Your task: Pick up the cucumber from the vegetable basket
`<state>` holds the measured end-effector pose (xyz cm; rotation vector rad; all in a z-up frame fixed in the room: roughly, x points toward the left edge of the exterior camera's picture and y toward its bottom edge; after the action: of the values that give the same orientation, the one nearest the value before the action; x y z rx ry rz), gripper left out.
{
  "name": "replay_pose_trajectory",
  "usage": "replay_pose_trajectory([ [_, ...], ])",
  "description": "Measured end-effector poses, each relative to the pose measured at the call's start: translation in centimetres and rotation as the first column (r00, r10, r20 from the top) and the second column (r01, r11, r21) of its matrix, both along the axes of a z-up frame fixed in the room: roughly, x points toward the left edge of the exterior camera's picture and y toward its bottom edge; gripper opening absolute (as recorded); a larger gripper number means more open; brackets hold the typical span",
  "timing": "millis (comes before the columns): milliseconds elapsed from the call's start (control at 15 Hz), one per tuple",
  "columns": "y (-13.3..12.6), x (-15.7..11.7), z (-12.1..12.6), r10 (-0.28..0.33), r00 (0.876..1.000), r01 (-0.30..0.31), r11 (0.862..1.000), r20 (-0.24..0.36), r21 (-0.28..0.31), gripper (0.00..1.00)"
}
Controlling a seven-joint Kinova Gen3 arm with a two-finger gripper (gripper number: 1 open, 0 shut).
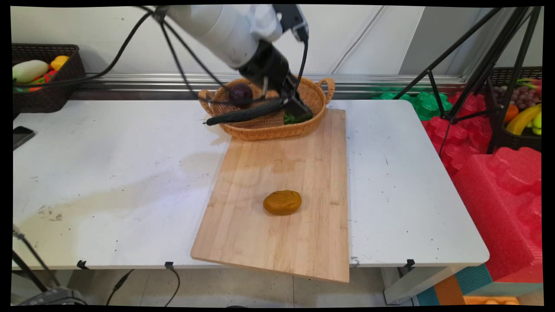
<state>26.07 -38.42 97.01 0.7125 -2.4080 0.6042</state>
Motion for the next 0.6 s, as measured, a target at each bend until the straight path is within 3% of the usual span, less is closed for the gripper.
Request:
replay_pose_trajectory([
  [267, -3.1, 1.2, 0.4, 0.082, 0.997, -0.082, 0.997, -0.010, -0.008, 1.00],
  [600, -6.6, 3.7, -0.9, 0.201, 0.980, -0.201, 0.980, -0.002, 0.016, 1.00],
])
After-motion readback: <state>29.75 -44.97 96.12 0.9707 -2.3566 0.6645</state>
